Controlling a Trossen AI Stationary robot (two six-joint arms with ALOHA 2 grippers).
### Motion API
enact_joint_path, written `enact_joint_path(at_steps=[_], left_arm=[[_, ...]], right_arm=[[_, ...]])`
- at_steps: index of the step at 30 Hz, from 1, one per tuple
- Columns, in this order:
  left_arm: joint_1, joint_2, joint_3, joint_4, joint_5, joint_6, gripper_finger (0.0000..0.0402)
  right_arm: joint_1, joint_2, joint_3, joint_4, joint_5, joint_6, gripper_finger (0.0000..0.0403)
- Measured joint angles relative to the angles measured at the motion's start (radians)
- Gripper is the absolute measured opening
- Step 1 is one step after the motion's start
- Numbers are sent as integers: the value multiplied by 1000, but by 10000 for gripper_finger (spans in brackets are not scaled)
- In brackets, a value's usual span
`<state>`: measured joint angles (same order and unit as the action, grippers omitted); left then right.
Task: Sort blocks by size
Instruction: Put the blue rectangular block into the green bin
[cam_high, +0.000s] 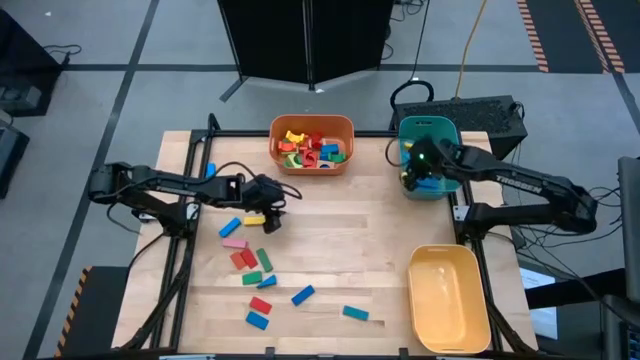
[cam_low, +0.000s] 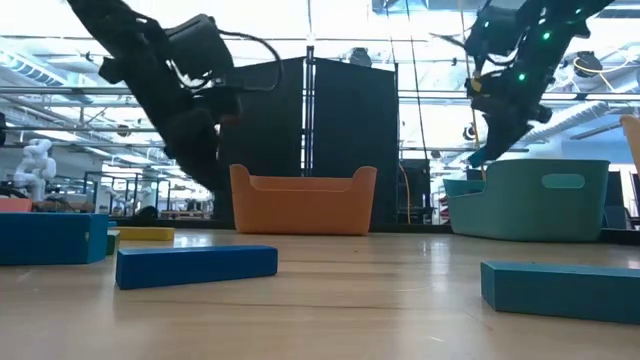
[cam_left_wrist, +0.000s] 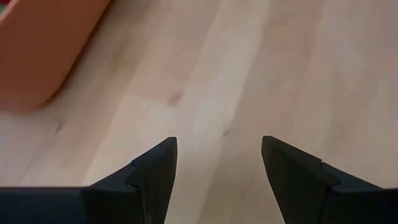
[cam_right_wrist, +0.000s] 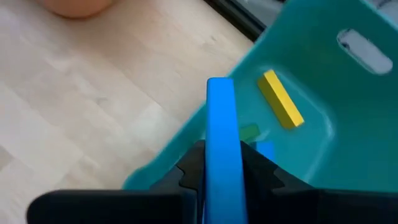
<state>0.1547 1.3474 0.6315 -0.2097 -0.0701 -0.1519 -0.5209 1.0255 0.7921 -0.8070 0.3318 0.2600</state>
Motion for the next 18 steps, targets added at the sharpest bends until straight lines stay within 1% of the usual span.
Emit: enact_joint_path(at_steps=[4, 7, 13, 18], left_arm=[[0, 0, 0, -100, -67, -43, 233], [0, 0, 0, -134, -95, -44, 233], [0, 0, 0, -215, -95, -49, 233], [0, 0, 0, -282, -95, -5, 233]], right_arm=[[-84, 32, 0, -1, -54, -19, 50], [-129, 58, 0, -7, -82, -47, 53], [-212, 125, 0, -20, -158, -80, 72], [-253, 181, 0, -32, -182, -116, 78]])
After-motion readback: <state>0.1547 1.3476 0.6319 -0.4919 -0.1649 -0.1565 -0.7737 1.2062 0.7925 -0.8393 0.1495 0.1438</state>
